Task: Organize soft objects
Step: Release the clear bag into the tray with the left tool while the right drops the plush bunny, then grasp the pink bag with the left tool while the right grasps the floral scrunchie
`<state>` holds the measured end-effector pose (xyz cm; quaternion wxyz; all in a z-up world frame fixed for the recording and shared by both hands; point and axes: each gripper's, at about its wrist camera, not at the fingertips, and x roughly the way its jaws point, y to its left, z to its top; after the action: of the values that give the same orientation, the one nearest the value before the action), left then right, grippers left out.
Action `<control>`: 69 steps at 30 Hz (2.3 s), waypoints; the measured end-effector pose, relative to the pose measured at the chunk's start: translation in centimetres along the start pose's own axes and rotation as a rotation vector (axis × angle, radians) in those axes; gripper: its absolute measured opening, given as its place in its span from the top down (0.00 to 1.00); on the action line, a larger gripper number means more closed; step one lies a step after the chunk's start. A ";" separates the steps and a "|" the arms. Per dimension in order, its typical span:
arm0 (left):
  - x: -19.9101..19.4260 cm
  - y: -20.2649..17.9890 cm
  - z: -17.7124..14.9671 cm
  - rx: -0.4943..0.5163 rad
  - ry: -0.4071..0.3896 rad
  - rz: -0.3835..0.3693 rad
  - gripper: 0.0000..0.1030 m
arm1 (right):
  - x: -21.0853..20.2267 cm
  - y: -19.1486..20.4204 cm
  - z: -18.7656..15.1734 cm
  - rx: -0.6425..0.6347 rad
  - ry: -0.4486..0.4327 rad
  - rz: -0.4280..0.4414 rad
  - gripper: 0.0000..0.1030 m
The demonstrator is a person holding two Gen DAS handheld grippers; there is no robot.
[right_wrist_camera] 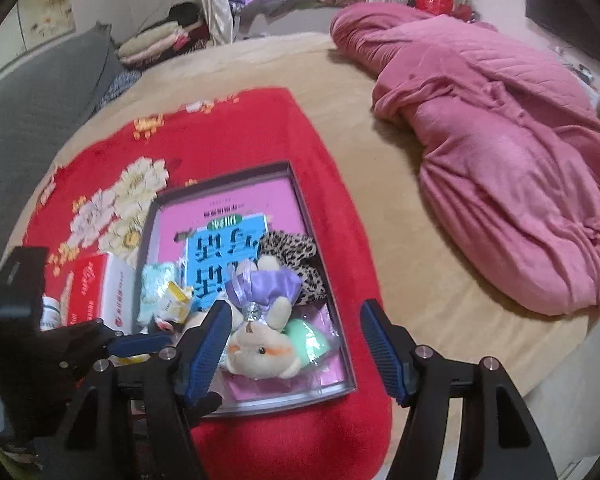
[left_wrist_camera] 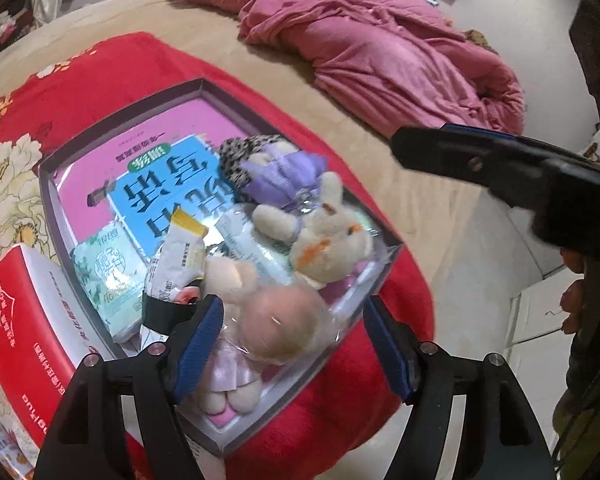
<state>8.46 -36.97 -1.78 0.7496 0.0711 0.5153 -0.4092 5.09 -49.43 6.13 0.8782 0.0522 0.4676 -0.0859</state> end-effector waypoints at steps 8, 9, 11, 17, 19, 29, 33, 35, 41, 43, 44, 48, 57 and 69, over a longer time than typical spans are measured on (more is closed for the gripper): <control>-6.1 2.2 0.3 -0.052 -0.116 0.027 0.27 | -5.2 2.1 1.2 -0.017 -0.092 0.031 0.36; -7.2 2.8 0.0 -0.060 -0.133 0.033 0.27 | -5.8 2.9 1.4 -0.033 -0.098 0.047 0.36; -10.6 4.6 -0.9 -0.087 -0.182 0.066 0.27 | -6.6 4.6 1.6 -0.057 -0.113 0.066 0.36; -20.2 13.7 -6.5 -0.255 -0.291 0.182 0.27 | -6.9 13.7 1.2 -0.184 -0.108 0.211 0.35; -22.5 17.0 -8.9 -0.293 -0.294 0.229 0.27 | -5.9 17.7 0.3 -0.247 -0.077 0.255 0.35; -27.0 29.9 -19.5 -0.509 -0.257 0.379 0.27 | 0.3 30.9 -5.0 -0.478 0.089 0.280 0.35; -25.9 32.3 -21.8 -0.575 -0.241 0.359 0.27 | 3.3 32.8 -6.7 -0.526 0.155 0.232 0.35; -24.9 33.3 -22.6 -0.595 -0.226 0.353 0.27 | 4.5 33.3 -7.4 -0.555 0.171 0.199 0.35; -21.4 35.8 -23.4 -0.644 -0.186 0.326 0.27 | 7.0 34.3 -9.2 -0.600 0.192 0.128 0.35; -20.5 36.6 -23.7 -0.682 -0.184 0.295 0.27 | 7.7 34.6 -9.9 -0.618 0.203 0.113 0.35; -20.1 36.8 -23.8 -0.695 -0.186 0.278 0.27 | 8.0 34.7 -10.1 -0.628 0.206 0.110 0.35; -18.3 37.4 -23.5 -0.712 -0.169 0.262 0.27 | 9.4 35.3 -11.2 -0.679 0.210 0.072 0.35; -15.8 38.0 -21.4 -0.721 -0.138 0.303 0.41 | 12.1 36.9 -13.0 -0.812 0.158 -0.079 0.43; -19.9 36.0 -18.8 -0.678 -0.269 0.229 0.90 | 8.4 36.1 -9.5 -0.684 0.092 0.070 0.90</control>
<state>17.06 7.31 -5.19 0.8323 -0.1781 0.5074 -0.1349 9.16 -13.33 -5.78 0.8253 -0.2253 0.5063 0.1086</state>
